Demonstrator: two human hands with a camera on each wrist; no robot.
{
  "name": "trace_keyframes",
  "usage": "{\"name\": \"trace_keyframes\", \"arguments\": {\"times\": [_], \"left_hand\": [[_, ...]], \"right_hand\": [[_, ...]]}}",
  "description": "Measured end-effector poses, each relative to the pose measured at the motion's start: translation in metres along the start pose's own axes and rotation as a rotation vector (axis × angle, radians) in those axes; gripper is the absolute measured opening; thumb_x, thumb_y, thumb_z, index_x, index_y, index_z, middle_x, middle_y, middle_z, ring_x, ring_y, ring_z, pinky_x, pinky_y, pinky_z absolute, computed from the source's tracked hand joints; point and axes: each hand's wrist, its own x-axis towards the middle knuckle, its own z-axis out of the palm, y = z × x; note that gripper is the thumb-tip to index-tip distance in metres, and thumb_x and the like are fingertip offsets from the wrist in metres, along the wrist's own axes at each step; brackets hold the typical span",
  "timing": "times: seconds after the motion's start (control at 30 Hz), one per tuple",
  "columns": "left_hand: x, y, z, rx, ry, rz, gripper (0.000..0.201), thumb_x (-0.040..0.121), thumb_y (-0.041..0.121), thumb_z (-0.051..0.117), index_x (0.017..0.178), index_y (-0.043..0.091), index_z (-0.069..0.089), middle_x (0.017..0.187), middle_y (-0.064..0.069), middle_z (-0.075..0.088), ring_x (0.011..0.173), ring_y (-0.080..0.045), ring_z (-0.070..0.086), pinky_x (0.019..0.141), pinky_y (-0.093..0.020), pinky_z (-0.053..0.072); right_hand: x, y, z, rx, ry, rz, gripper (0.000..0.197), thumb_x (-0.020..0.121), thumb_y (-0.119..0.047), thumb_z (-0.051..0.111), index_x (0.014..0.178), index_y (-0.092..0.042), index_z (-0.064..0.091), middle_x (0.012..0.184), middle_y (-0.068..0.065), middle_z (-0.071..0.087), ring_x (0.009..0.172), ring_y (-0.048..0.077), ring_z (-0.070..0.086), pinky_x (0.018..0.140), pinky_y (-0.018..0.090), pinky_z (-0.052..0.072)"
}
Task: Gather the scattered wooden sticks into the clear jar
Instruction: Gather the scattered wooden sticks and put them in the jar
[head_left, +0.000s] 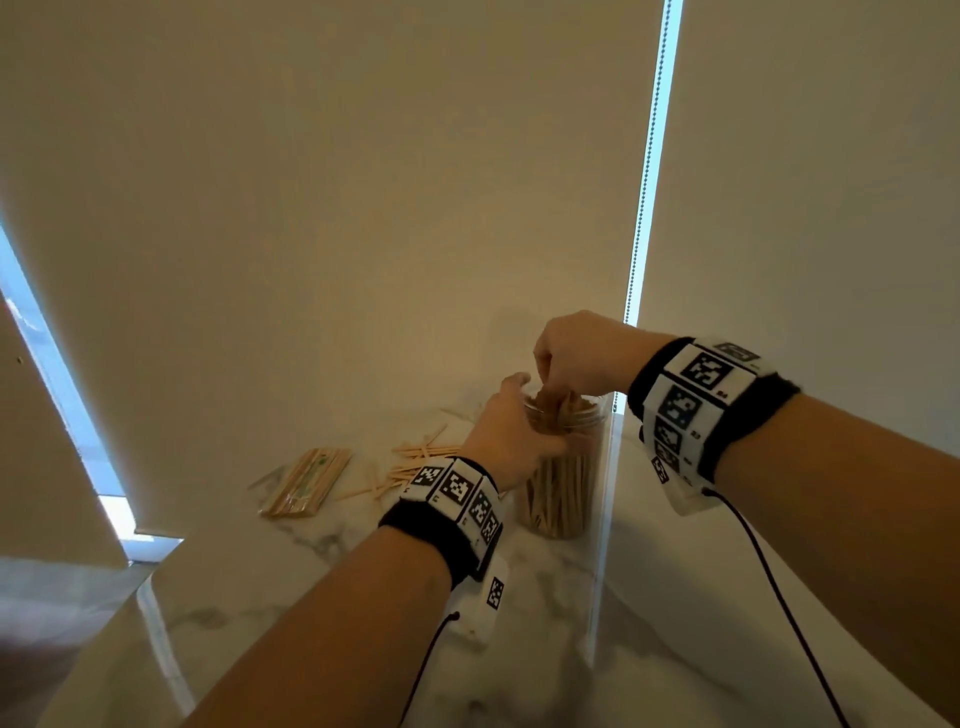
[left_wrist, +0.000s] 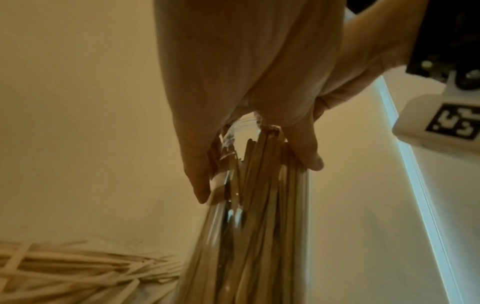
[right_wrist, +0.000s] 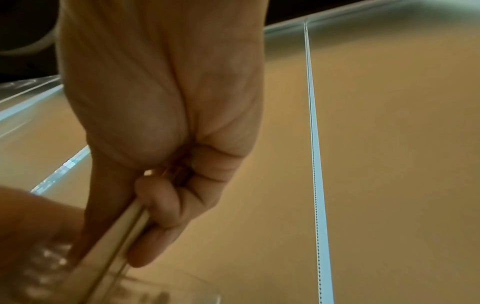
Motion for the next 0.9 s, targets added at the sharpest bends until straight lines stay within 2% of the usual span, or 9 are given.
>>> {"name": "trace_keyframes", "arguments": {"times": [0.07, 0.13, 0.27, 0.4, 0.5, 0.63, 0.7, 0.8, 0.9], "left_hand": [[0.003, -0.002, 0.001, 0.011, 0.009, 0.003, 0.125, 0.057, 0.043, 0.095, 0.155, 0.025, 0.020, 0.134, -0.005, 0.064, 0.117, -0.018, 0.064, 0.103, -0.041, 0.053], [0.009, -0.008, 0.003, 0.034, 0.020, 0.000, 0.128, 0.046, 0.054, 0.087, 0.153, 0.031, 0.021, 0.131, -0.006, 0.066, 0.116, -0.022, 0.066, 0.101, -0.047, 0.055], [0.005, -0.005, 0.002, 0.048, 0.018, 0.000, 0.134, 0.042, 0.062, 0.089, 0.154, 0.034, 0.021, 0.139, -0.003, 0.060, 0.124, -0.022, 0.060, 0.106, -0.047, 0.051], [0.002, -0.003, 0.002, 0.054, 0.006, 0.007, 0.139, 0.039, 0.067, 0.086, 0.156, 0.034, 0.018, 0.143, -0.003, 0.055, 0.129, -0.022, 0.055, 0.110, -0.046, 0.047], [0.002, -0.003, 0.002, 0.046, 0.012, 0.014, 0.138, 0.038, 0.068, 0.083, 0.156, 0.035, 0.019, 0.141, -0.003, 0.057, 0.127, -0.022, 0.058, 0.107, -0.045, 0.050], [0.002, -0.004, 0.002, 0.037, 0.015, 0.011, 0.134, 0.038, 0.066, 0.085, 0.152, 0.038, 0.022, 0.139, -0.002, 0.057, 0.124, -0.022, 0.060, 0.104, -0.047, 0.053], [0.002, -0.005, 0.002, 0.033, 0.020, 0.011, 0.135, 0.038, 0.066, 0.086, 0.153, 0.039, 0.021, 0.140, -0.002, 0.057, 0.125, -0.022, 0.059, 0.105, -0.046, 0.052], [0.004, -0.007, 0.004, 0.013, 0.023, 0.005, 0.135, 0.038, 0.067, 0.088, 0.152, 0.039, 0.022, 0.141, -0.001, 0.057, 0.126, -0.021, 0.058, 0.106, -0.046, 0.051], [-0.001, -0.006, 0.004, -0.021, 0.047, 0.013, 0.132, 0.040, 0.063, 0.091, 0.153, 0.033, 0.028, 0.136, 0.000, 0.060, 0.122, -0.019, 0.062, 0.103, -0.045, 0.053]], "right_hand": [[0.000, -0.001, 0.005, -0.032, -0.075, 0.008, 0.012, 0.088, -0.021, 0.067, 0.093, -0.015, 0.076, 0.091, 0.001, 0.073, 0.088, 0.019, 0.067, 0.074, 0.028, 0.053], [-0.001, -0.003, 0.009, -0.130, -0.107, -0.004, 0.018, 0.091, -0.016, 0.057, 0.095, -0.012, 0.075, 0.091, 0.002, 0.070, 0.082, 0.019, 0.062, 0.072, 0.027, 0.050], [0.004, -0.005, 0.014, -0.244, -0.082, -0.005, 0.020, 0.093, -0.015, 0.053, 0.093, -0.010, 0.073, 0.084, 0.002, 0.066, 0.074, 0.018, 0.058, 0.065, 0.027, 0.046], [0.011, 0.000, 0.014, -0.059, -0.122, 0.047, 0.024, 0.094, -0.021, 0.056, 0.102, -0.007, 0.073, 0.101, 0.009, 0.073, 0.083, 0.021, 0.065, 0.078, 0.033, 0.055], [0.009, 0.003, 0.014, -0.019, -0.129, 0.031, 0.018, 0.092, -0.018, 0.060, 0.104, -0.015, 0.072, 0.105, 0.003, 0.070, 0.096, 0.021, 0.065, 0.076, 0.029, 0.050], [0.006, 0.004, 0.018, 0.014, -0.163, 0.025, 0.025, 0.094, -0.015, 0.056, 0.113, -0.023, 0.069, 0.108, -0.003, 0.066, 0.096, 0.016, 0.060, 0.074, 0.024, 0.042], [0.005, 0.008, 0.015, 0.142, -0.138, 0.036, 0.019, 0.093, -0.016, 0.060, 0.107, -0.022, 0.070, 0.103, -0.004, 0.066, 0.089, 0.012, 0.059, 0.067, 0.021, 0.041], [0.001, 0.013, 0.011, 0.249, -0.042, 0.036, 0.007, 0.089, -0.022, 0.068, 0.087, -0.023, 0.074, 0.084, -0.007, 0.069, 0.071, 0.005, 0.059, 0.059, 0.019, 0.042], [-0.003, 0.008, 0.010, 0.224, 0.038, 0.044, 0.027, 0.093, -0.039, 0.061, 0.076, -0.022, 0.073, 0.073, -0.005, 0.071, 0.065, 0.007, 0.062, 0.060, 0.022, 0.047]]}}
